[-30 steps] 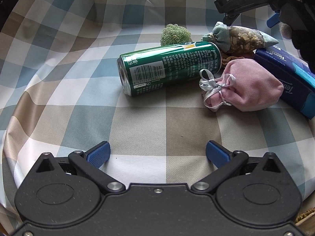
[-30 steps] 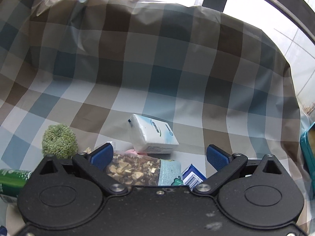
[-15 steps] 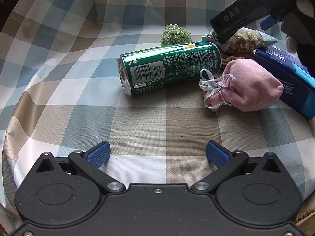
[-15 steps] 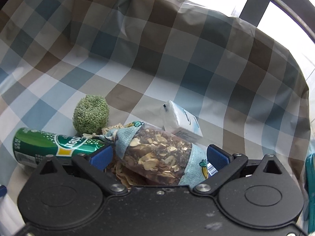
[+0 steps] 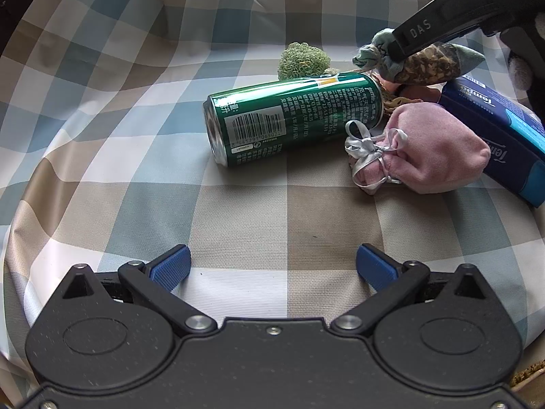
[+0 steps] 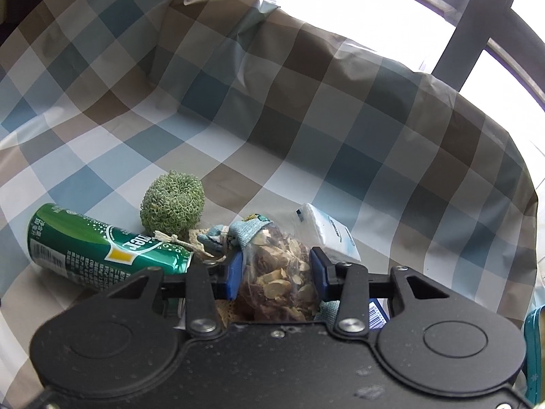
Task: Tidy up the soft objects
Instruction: 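Grasp the nut-filled light-blue cloth sachet with the right gripper and lift, then grasp the green knitted scrubber with the left gripper and lift it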
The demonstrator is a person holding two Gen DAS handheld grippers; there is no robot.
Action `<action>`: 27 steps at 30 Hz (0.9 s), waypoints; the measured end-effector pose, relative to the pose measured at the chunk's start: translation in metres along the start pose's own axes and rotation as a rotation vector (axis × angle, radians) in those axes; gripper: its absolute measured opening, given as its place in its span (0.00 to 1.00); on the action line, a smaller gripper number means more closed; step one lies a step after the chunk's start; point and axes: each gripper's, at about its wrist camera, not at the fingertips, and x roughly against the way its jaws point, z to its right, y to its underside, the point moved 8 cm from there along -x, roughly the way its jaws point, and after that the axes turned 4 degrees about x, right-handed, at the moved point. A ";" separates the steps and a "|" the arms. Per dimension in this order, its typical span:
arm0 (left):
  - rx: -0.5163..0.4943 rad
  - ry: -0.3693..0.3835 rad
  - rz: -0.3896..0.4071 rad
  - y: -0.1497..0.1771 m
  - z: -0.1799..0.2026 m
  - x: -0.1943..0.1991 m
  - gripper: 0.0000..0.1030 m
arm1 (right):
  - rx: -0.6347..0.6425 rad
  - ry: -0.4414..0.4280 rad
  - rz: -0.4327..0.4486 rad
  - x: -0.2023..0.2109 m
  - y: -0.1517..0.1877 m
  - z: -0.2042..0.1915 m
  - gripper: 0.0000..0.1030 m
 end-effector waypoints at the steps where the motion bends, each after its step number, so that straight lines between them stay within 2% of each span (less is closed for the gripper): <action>1: 0.000 0.000 0.000 0.000 0.000 0.000 0.98 | -0.007 0.010 0.016 0.007 0.000 0.001 0.39; 7: 0.000 0.000 0.001 0.000 0.000 0.000 0.98 | -0.074 0.042 0.117 0.063 0.008 0.011 0.39; 13: -0.001 0.002 -0.001 0.000 0.000 0.000 0.98 | -0.168 -0.004 0.168 0.124 0.049 0.009 0.39; 19: -0.002 -0.004 -0.015 -0.004 0.001 0.001 0.97 | -0.233 -0.060 0.143 0.155 0.105 -0.009 0.40; 23: -0.018 -0.027 -0.011 -0.007 0.003 0.006 0.95 | -0.188 -0.034 0.117 0.157 0.136 -0.028 0.40; 27: -0.039 -0.042 0.029 -0.016 0.006 0.025 0.94 | -0.224 -0.059 0.097 0.154 0.155 -0.033 0.40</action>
